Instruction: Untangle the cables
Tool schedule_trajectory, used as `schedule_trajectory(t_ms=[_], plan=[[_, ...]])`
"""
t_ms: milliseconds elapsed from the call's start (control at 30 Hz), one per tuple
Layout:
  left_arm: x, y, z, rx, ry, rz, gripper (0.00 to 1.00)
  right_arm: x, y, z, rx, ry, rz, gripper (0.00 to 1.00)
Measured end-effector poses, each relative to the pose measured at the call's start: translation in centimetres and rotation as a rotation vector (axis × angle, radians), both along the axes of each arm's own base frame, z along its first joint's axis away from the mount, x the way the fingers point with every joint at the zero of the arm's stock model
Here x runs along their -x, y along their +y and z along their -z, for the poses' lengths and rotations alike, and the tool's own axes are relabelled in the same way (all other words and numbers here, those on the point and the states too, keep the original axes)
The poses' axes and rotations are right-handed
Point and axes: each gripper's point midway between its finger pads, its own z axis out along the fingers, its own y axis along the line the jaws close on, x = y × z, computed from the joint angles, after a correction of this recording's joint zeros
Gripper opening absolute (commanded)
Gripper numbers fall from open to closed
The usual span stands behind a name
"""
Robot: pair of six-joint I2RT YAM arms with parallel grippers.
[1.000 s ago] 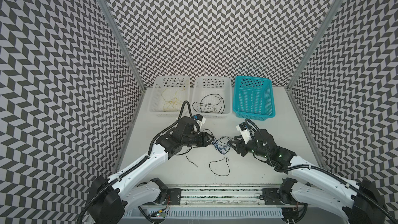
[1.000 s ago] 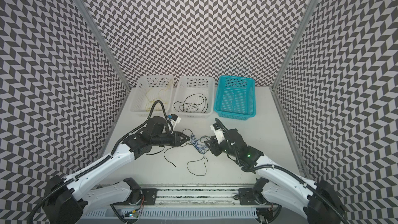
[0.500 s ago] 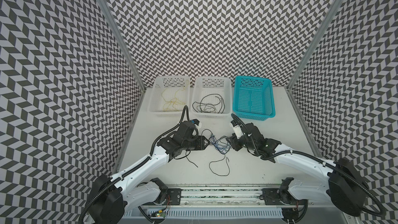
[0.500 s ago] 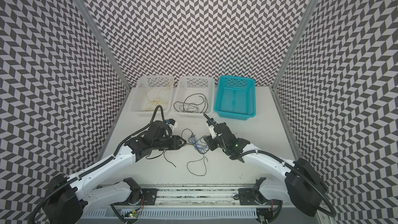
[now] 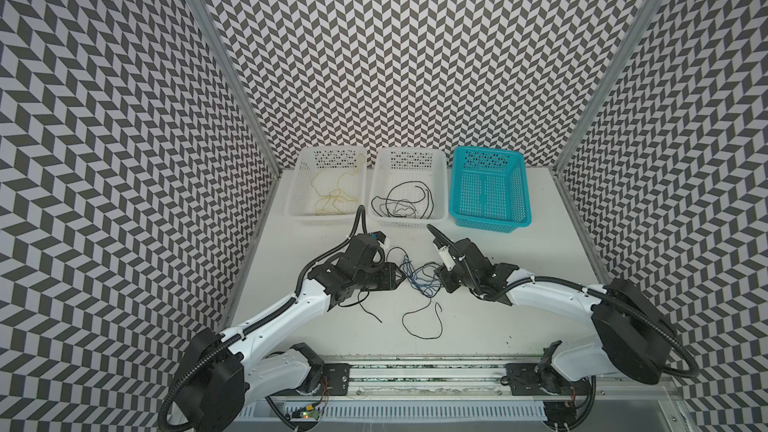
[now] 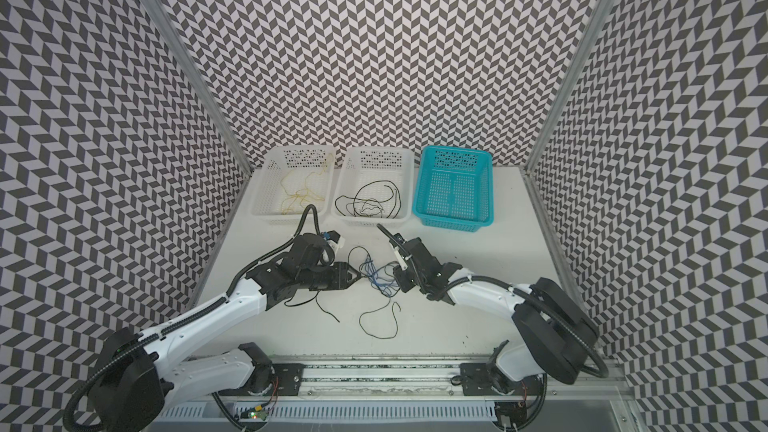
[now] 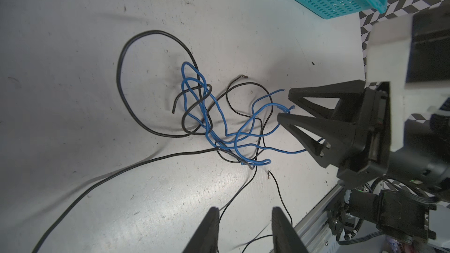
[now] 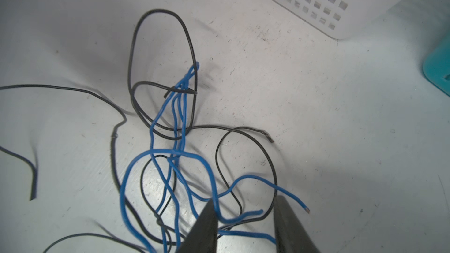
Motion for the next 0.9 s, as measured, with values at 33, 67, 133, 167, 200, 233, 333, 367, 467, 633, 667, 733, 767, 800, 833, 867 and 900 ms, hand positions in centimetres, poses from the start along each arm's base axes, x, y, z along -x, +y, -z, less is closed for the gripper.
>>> schedule_trajectory(t_ms=[33, 67, 133, 167, 200, 233, 333, 367, 467, 633, 667, 733, 767, 800, 833, 867, 900], plan=[[0.0, 0.0, 0.1, -0.002, 0.003, 0.000, 0.39, -0.1, 0.0, 0.1, 0.002, 0.000, 0.002, 0.20], [0.0, 0.0, 0.2, -0.004, 0.006, 0.000, 0.39, -0.1, 0.1, 0.1, 0.001, -0.003, 0.000, 0.18], [-0.1, 0.0, 0.4, -0.008, 0.009, -0.001, 0.39, -0.3, 0.2, -0.2, -0.007, -0.013, -0.002, 0.13], [-0.1, 0.0, 0.5, -0.010, 0.011, -0.002, 0.39, -0.3, 0.3, -0.3, -0.012, -0.017, -0.004, 0.12], [-0.1, 0.0, 0.6, -0.012, 0.015, -0.002, 0.39, -0.3, 0.5, -0.4, -0.019, -0.022, -0.009, 0.10], [-0.1, 0.0, 0.7, -0.014, 0.018, -0.003, 0.39, -0.4, 0.6, -0.6, -0.027, -0.027, -0.014, 0.07], [-0.2, -0.1, 1.2, -0.020, 0.030, -0.005, 0.39, -0.1, 0.8, -0.8, -0.044, -0.036, -0.027, 0.02], [-0.3, -0.1, 1.3, -0.023, 0.034, -0.006, 0.38, 0.0, 0.8, -0.9, -0.048, -0.040, -0.031, 0.00], [-0.4, -0.2, 1.7, -0.027, 0.042, -0.008, 0.39, 0.4, 0.8, -1.2, -0.063, -0.045, -0.041, 0.00], [-0.7, -0.4, 2.3, -0.033, 0.054, -0.011, 0.39, 1.1, 0.6, -3.8, -0.117, -0.088, -0.052, 0.00], [-0.7, -0.4, 2.3, -0.032, 0.053, -0.011, 0.39, 1.2, 0.6, -4.8, -0.140, -0.106, -0.055, 0.00], [-1.0, -0.6, 2.2, -0.023, 0.046, -0.013, 0.39, 1.6, 0.6, -7.1, -0.192, -0.142, -0.061, 0.00], [-1.1, -0.7, 2.2, -0.017, 0.042, -0.014, 0.39, 1.8, 0.5, -8.3, -0.220, -0.162, -0.063, 0.00], [-1.3, -0.9, 2.0, -0.009, 0.035, -0.014, 0.39, 2.0, 0.4, -9.5, -0.248, -0.182, -0.066, 0.00], [-1.4, -1.1, 2.0, -0.004, 0.033, -0.013, 0.39, 2.2, 0.3, -10.4, -0.269, -0.198, -0.068, 0.00], [-1.5, -1.3, 2.0, 0.001, 0.030, -0.012, 0.39, 2.5, 0.2, -11.5, -0.292, -0.216, -0.069, 0.00], [-1.6, -1.4, 2.1, 0.005, 0.030, -0.012, 0.39, 2.7, 0.0, -12.5, -0.317, -0.233, -0.070, 0.00]])
